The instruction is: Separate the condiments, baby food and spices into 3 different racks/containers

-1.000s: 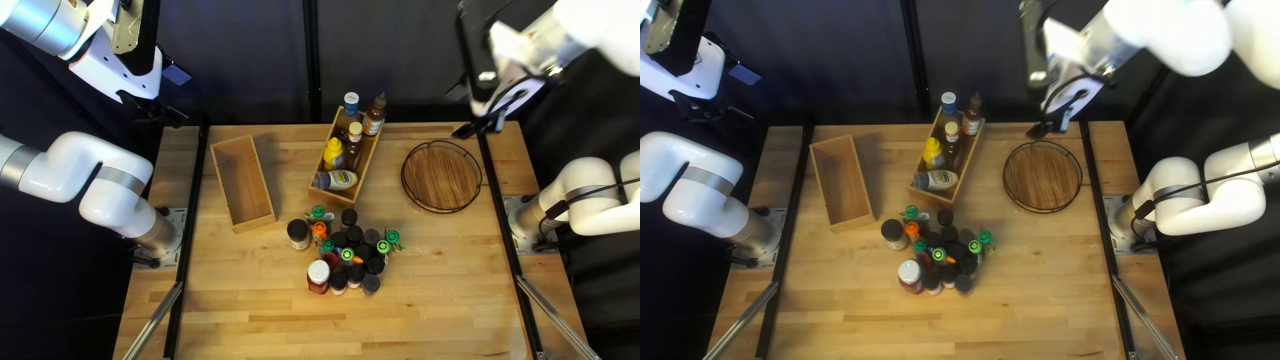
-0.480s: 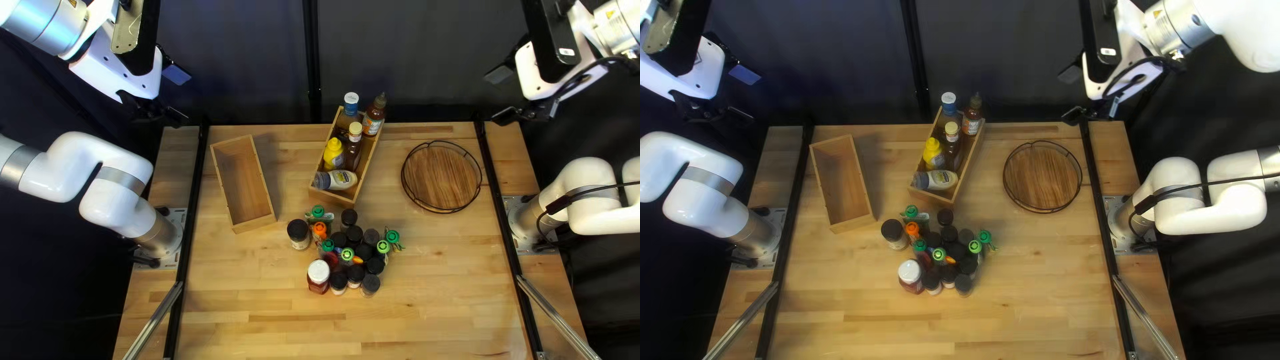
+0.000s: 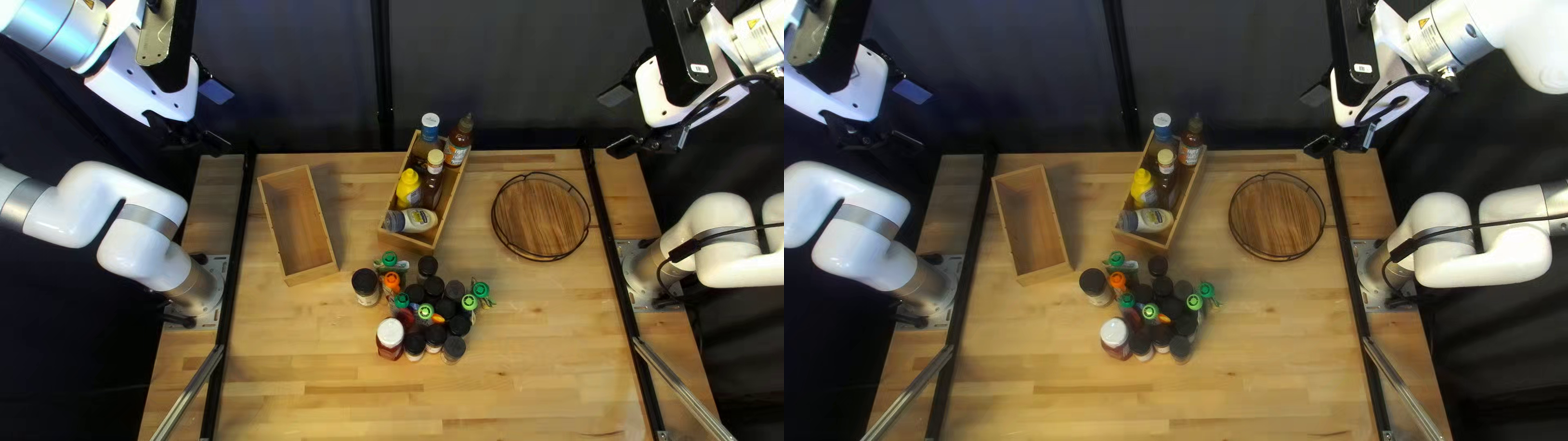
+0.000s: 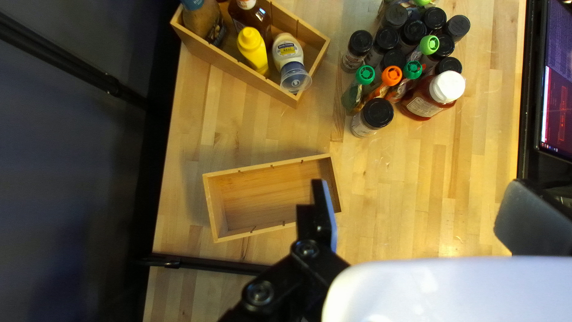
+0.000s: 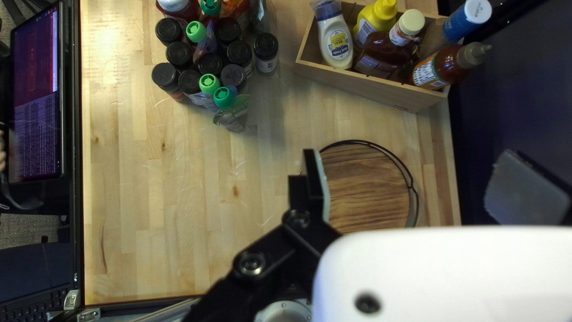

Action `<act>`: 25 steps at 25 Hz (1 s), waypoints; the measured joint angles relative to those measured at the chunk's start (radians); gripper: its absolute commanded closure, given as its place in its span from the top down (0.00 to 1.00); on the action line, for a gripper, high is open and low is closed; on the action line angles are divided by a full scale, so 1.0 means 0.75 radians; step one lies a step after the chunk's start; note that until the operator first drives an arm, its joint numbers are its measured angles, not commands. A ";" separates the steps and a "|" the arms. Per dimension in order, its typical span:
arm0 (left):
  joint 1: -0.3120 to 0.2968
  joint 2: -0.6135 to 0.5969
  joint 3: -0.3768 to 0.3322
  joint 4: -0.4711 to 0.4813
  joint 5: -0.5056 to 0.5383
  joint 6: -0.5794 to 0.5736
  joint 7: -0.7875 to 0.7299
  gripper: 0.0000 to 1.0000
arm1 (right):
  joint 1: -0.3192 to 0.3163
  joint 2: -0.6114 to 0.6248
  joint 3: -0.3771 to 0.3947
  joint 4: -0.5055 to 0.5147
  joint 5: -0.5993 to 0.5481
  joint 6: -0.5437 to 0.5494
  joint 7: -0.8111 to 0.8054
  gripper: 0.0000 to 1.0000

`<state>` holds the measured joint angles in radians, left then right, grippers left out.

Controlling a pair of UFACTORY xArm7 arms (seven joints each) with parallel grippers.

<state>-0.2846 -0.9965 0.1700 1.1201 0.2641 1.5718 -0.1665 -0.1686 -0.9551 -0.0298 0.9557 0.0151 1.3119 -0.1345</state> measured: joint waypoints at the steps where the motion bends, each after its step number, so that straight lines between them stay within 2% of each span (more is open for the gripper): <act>1: 0.000 0.000 0.000 0.000 0.000 0.000 0.000 1.00 | 0.000 0.000 0.000 0.000 0.000 0.000 0.000 1.00; 12: -0.005 0.023 0.014 -0.008 -0.021 -0.032 -0.021 1.00 | 0.000 0.000 0.000 0.000 0.000 0.000 0.000 1.00; 18: -0.063 0.167 0.023 -0.012 -0.082 -0.110 -0.031 1.00 | 0.000 0.000 0.000 0.000 0.000 0.000 0.000 1.00; 25: -0.181 0.434 -0.013 -0.002 -0.170 -0.189 -0.001 1.00 | 0.000 0.000 0.000 0.000 0.000 0.000 0.000 1.00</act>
<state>-0.4202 -0.6709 0.1606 1.1187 0.1367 1.4301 -0.1675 -0.1686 -0.9550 -0.0298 0.9557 0.0151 1.3119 -0.1345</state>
